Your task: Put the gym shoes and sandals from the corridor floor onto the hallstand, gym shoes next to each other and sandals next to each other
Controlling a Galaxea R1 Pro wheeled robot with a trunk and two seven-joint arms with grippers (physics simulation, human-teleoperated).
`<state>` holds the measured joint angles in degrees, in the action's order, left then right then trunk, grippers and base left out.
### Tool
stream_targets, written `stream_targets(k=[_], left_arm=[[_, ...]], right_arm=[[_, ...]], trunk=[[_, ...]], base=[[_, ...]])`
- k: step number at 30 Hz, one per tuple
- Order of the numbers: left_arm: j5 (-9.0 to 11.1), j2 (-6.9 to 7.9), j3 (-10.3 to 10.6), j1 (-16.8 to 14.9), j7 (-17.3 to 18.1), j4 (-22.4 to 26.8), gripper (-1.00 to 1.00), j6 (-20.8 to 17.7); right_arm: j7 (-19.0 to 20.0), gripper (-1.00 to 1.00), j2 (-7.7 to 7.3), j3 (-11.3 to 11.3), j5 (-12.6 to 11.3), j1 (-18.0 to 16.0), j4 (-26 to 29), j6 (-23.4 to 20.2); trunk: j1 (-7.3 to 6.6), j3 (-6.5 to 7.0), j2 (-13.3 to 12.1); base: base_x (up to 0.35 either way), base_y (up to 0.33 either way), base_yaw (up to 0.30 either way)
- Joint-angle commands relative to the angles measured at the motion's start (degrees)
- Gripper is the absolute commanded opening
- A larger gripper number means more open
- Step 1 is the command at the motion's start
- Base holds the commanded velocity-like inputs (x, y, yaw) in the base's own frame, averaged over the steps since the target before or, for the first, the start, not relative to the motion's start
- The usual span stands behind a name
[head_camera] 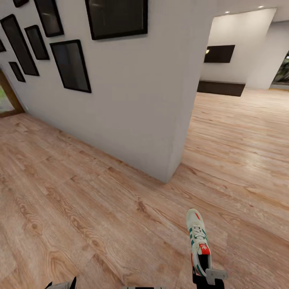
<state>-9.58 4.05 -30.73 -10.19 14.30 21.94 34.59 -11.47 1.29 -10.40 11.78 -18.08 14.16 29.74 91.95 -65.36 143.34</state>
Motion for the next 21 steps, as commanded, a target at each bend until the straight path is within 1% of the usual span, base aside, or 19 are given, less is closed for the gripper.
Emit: stream_targets(k=[1,3,5,7,9,14,18,19,20,21], left_arm=[[-0.46,0.01,-0.64,-0.06,0.2,-0.07,1.0,0.31],[0.38,0.06,-1.74,-0.03,0.16,-0.06,1.0,0.76],[2.24,0.11,-4.02,-0.02,0.28,-0.06,1.0,1.68],[3.26,0.14,-5.29,-0.01,0.57,-0.05,1.0,2.15],[3.73,0.18,-5.94,-0.01,0.77,-0.05,1.0,2.41],[3.92,0.13,-6.39,0.0,0.96,-0.1,1.0,2.57],[3.67,-0.04,-6.03,0.0,1.09,-0.13,1.0,2.53],[3.03,-0.14,-5.93,0.0,1.13,-0.14,1.0,2.52],[1.84,-0.2,-5.95,0.0,1.11,-0.14,1.0,2.51],[1.37,-0.22,-5.98,0.0,1.11,-0.14,1.0,2.49]], right_arm=[[-0.3,-1.0,0.03,-0.32,0.61,-0.02,-0.01,0.13],[-0.27,-1.0,0.03,-0.32,0.61,-0.02,-0.01,0.13],[-0.29,-1.0,0.03,-0.32,0.61,-0.02,-0.01,0.14],[-0.3,-1.0,0.03,-0.32,0.61,-0.02,-0.01,0.14],[-0.29,-1.0,0.03,-0.32,0.61,-0.02,-0.01,0.12],[-0.3,-1.0,0.03,-0.32,0.61,-0.02,-0.01,0.14],[-0.29,-1.0,0.03,-0.32,0.61,-0.02,-0.01,0.14],[-0.3,-1.0,0.03,-0.32,0.61,-0.02,-0.01,0.14],[-0.3,-1.0,0.03,-0.32,0.61,-0.02,-0.01,0.14],[-0.3,-1.0,0.03,-0.32,0.61,-0.02,-0.01,0.14]], trunk=[[-0.04,-0.04,0.02],[-0.04,-0.04,0.02],[-0.04,-0.04,0.02],[-0.04,-0.04,0.02],[-0.04,-0.04,0.02],[-0.04,-0.04,0.02],[-0.04,-0.04,0.02],[-0.04,-0.04,0.02],[-0.04,-0.04,0.02],[-0.04,-0.04,0.02]], base=[[-0.231,0.177,0.279],[-0.133,0.177,0.279],[-0.062,0.196,0.279],[-0.032,0.227,0.279],[-0.014,0.153,0.279],[-0.006,0.068,0.279],[-0.001,0.014,0.279],[0.0,0.004,0.279],[0.0,0.002,0.279],[0.0,0.002,0.279]])
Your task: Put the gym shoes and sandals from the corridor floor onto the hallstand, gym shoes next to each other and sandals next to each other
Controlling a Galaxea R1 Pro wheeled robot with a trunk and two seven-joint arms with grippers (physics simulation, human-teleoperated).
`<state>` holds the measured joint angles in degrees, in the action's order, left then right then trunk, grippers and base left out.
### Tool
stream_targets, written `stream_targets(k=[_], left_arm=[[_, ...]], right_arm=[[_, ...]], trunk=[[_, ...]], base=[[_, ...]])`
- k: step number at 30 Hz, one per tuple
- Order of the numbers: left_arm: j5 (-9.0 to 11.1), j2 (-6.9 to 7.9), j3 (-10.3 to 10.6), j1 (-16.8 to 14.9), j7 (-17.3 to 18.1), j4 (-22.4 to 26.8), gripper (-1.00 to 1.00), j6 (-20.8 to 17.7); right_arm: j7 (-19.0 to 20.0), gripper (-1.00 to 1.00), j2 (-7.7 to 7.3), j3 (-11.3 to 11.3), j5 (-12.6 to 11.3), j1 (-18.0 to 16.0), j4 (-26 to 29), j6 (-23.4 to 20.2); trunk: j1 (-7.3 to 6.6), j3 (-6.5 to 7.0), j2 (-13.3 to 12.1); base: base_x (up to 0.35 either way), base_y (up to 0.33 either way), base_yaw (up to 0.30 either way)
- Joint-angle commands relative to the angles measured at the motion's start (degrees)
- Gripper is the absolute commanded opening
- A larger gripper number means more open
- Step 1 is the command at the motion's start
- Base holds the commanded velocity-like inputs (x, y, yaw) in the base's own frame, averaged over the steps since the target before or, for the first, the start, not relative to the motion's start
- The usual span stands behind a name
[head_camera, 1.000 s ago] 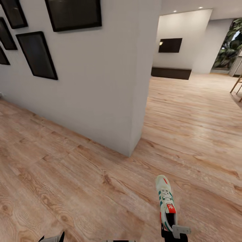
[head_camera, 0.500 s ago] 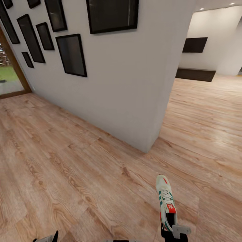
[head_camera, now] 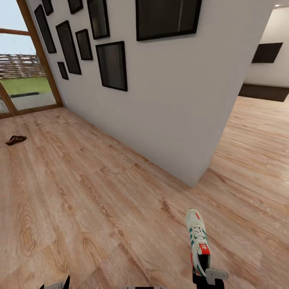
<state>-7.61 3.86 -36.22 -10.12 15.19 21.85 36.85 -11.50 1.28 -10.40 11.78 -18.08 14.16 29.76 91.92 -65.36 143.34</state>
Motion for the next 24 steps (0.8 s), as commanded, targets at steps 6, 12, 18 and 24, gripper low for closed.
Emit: stream_targets(k=[6,12,18,24], left_arm=[[-3.13,-0.07,-0.6,-0.07,0.12,-0.06,1.0,0.16],[-3.34,-0.08,-0.62,-0.07,0.11,0.02,1.0,0.16],[-3.2,-0.06,-0.69,-0.07,0.11,-0.04,1.0,0.22],[-2.97,-0.08,-0.7,-0.07,0.07,-0.06,1.0,0.24]], right_arm=[[-0.28,-1.0,0.03,-0.32,0.61,-0.02,-0.01,0.1],[-0.27,-1.0,0.03,-0.32,0.61,-0.02,-0.01,0.09],[-0.28,-1.0,0.03,-0.32,0.61,-0.02,-0.01,0.1],[-0.26,-1.0,0.03,-0.32,0.61,-0.02,-0.01,0.08]], trunk=[[-0.01,-0.04,0.02],[-0.01,0.08,0.02],[-0.01,0.37,0.02],[-0.01,0.72,0.02]], base=[[0.0,0.0,0.279],[0.0,0.0,0.276],[0.001,0.0,0.243],[0.141,0.0,0.222]])
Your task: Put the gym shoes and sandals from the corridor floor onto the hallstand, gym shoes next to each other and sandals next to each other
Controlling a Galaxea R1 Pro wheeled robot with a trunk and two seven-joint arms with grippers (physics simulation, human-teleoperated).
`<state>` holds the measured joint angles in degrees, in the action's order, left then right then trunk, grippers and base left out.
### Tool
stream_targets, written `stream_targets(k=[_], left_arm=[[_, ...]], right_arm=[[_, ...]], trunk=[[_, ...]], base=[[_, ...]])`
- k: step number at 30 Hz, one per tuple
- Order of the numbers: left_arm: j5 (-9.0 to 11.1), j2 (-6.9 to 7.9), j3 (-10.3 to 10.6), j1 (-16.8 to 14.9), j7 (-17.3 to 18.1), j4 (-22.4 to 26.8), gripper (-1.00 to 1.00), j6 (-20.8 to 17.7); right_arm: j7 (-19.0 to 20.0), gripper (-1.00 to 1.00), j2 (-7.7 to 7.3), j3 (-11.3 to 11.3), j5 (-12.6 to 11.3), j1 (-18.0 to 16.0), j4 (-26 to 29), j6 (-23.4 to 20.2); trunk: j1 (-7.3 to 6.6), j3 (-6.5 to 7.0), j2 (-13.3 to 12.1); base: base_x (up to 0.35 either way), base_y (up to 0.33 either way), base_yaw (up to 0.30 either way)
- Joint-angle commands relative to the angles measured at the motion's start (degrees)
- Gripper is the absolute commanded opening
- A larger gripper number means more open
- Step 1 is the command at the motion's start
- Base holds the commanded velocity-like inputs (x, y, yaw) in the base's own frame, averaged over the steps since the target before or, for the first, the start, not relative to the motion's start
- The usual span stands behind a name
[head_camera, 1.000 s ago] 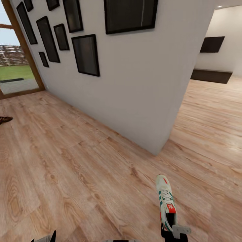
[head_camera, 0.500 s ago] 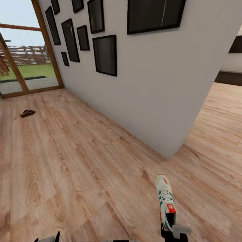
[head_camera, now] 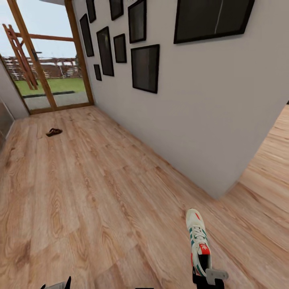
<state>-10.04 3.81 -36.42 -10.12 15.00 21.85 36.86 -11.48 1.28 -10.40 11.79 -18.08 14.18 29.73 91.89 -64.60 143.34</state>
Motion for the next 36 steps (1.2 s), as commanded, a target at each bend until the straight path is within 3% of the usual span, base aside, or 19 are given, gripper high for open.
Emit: stream_targets(k=[1,16,36], left_arm=[[-0.53,-0.03,-0.49,-0.07,0.23,-0.05,1.0,0.23],[-0.41,-0.03,-0.53,-0.07,0.18,-0.05,1.0,0.23],[-0.27,-0.03,-0.66,-0.07,0.11,-0.05,1.0,0.25]], right_arm=[[-0.28,-1.0,0.03,-0.33,0.6,-0.02,-0.03,0.13],[-0.28,-1.0,0.03,-0.33,0.6,-0.02,-0.03,0.16],[-0.21,-1.0,0.03,-0.33,0.6,-0.02,-0.03,0.12]], trunk=[[0.02,0.02,0.02],[0.02,0.91,0.02],[0.02,2.11,0.02]], base=[[0.28,0.0,0.218],[0.313,0.076,0.217],[0.291,0.183,0.215]])
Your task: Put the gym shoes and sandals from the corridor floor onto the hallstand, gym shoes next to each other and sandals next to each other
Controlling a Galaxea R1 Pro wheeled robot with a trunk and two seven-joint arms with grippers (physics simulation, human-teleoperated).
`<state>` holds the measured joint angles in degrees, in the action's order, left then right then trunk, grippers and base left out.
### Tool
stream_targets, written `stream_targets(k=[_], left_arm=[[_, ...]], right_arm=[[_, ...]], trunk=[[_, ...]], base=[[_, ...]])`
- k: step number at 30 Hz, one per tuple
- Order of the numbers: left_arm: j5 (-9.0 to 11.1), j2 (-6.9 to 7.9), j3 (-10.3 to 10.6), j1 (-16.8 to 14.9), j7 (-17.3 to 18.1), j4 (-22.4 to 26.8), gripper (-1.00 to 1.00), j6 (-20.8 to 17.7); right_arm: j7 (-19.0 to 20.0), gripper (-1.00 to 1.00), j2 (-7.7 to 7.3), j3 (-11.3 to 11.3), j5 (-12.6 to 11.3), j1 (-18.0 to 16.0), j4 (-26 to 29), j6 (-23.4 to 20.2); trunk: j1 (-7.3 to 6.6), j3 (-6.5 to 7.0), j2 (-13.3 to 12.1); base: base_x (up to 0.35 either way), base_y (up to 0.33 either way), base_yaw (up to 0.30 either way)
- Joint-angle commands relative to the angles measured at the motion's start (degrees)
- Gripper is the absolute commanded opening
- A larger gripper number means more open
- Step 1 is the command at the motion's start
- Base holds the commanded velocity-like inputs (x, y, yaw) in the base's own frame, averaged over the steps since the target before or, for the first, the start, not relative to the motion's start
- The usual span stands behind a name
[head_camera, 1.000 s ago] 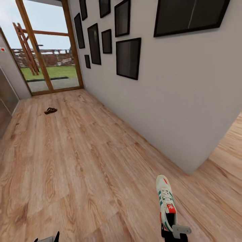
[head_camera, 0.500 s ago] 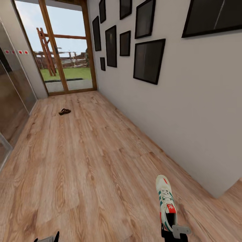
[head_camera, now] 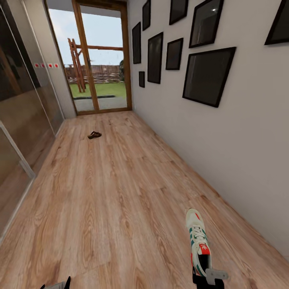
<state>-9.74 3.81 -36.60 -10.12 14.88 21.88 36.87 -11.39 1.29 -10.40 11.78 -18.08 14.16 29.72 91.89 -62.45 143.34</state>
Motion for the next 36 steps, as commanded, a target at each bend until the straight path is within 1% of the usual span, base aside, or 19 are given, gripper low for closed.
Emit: stream_targets(k=[1,19,36], left_arm=[[-0.56,-0.03,-0.49,-0.08,0.24,-0.08,1.0,0.23],[-0.56,-0.03,-0.49,-0.08,0.24,-0.08,1.0,0.3],[-0.55,-0.03,-0.54,-0.08,0.24,-0.08,1.0,0.31]], right_arm=[[-0.3,-1.0,0.03,-0.32,0.61,-0.02,-0.01,0.14],[-0.3,-1.0,0.03,-0.32,0.61,-0.02,0.0,0.16],[-0.3,-1.0,0.03,-0.32,0.61,-0.02,0.05,0.16]], trunk=[[0.02,0.02,0.02],[0.02,0.91,0.02],[0.02,1.01,0.02]], base=[[0.251,0.223,0.213],[0.268,0.2,0.232],[0.301,0.137,0.265]])
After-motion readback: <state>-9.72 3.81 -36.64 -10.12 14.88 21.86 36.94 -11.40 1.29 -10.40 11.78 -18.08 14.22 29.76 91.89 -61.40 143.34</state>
